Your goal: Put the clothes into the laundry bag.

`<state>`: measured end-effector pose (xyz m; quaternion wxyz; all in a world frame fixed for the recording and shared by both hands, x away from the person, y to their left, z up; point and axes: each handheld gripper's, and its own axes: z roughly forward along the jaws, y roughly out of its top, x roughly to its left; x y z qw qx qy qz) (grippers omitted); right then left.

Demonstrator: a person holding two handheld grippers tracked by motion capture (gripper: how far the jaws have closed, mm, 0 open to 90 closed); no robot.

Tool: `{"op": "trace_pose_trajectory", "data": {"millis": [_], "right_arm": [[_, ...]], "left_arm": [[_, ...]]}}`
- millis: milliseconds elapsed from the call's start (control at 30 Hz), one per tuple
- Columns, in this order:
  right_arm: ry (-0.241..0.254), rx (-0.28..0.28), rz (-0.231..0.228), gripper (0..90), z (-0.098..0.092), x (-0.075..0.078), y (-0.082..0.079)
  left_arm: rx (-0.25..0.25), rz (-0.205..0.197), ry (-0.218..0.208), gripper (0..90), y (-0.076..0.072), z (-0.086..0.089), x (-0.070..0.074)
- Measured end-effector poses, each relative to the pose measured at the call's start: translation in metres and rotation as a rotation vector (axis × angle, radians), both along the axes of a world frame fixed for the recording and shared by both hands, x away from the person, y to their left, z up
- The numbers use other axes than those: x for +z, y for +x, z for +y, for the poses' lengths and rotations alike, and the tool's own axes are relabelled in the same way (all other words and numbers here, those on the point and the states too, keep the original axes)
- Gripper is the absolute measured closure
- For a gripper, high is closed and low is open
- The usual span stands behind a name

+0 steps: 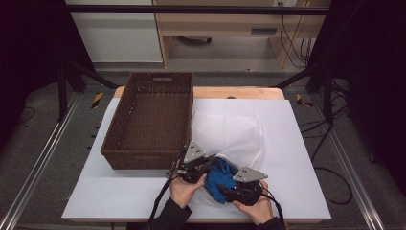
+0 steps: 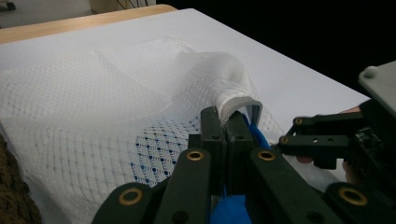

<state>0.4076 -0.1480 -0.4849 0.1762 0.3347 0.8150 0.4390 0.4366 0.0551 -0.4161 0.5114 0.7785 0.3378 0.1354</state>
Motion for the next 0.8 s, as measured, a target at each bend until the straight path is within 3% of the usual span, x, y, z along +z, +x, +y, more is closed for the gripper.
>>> {"op": "trace_pose_trajectory", "data": {"millis": [67,100,167,233,333,400,500,600,667,733,800], "right_arm": [[0.005,-0.012,0.024,61.6,-0.003,0.002,0.003],[0.018,-0.014,0.039,64.8,-0.005,0.003,0.004],[0.02,-0.02,0.036,67.0,-0.005,0.008,0.005],[0.039,-0.029,-0.002,67.2,-0.004,0.018,0.006],[0.087,-0.038,-0.019,66.4,0.0,0.031,0.012],[0.073,-0.063,-0.017,66.0,0.004,0.031,0.018],[0.027,-0.148,-0.01,65.6,0.012,0.021,0.033],[0.009,-0.234,-0.04,64.6,0.012,0.01,0.046],[0.001,-0.237,-0.046,62.1,0.012,0.008,0.048],[0.002,-0.21,-0.04,53.4,0.01,0.01,0.045],[0.053,-0.167,-0.02,42.6,0.003,0.014,0.038]], "left_arm": [[-0.001,-0.003,-0.008,88.9,-0.001,-0.001,0.001],[0.0,-0.005,-0.008,88.9,-0.002,-0.001,0.002],[-0.008,-0.001,-0.018,88.9,-0.002,-0.001,0.002],[-0.008,-0.004,-0.02,88.9,-0.002,-0.001,0.003],[-0.008,-0.008,-0.034,88.9,-0.001,0.0,0.007],[-0.013,-0.009,-0.041,88.9,-0.002,0.0,0.011],[-0.032,-0.017,-0.034,88.9,-0.005,-0.002,0.014],[-0.036,-0.016,-0.023,88.9,-0.006,-0.002,0.012],[-0.034,-0.005,-0.023,88.9,-0.005,-0.002,0.008],[-0.03,0.005,-0.021,88.9,-0.003,-0.001,0.003],[-0.021,0.014,-0.032,88.9,0.0,0.002,0.0]]}}
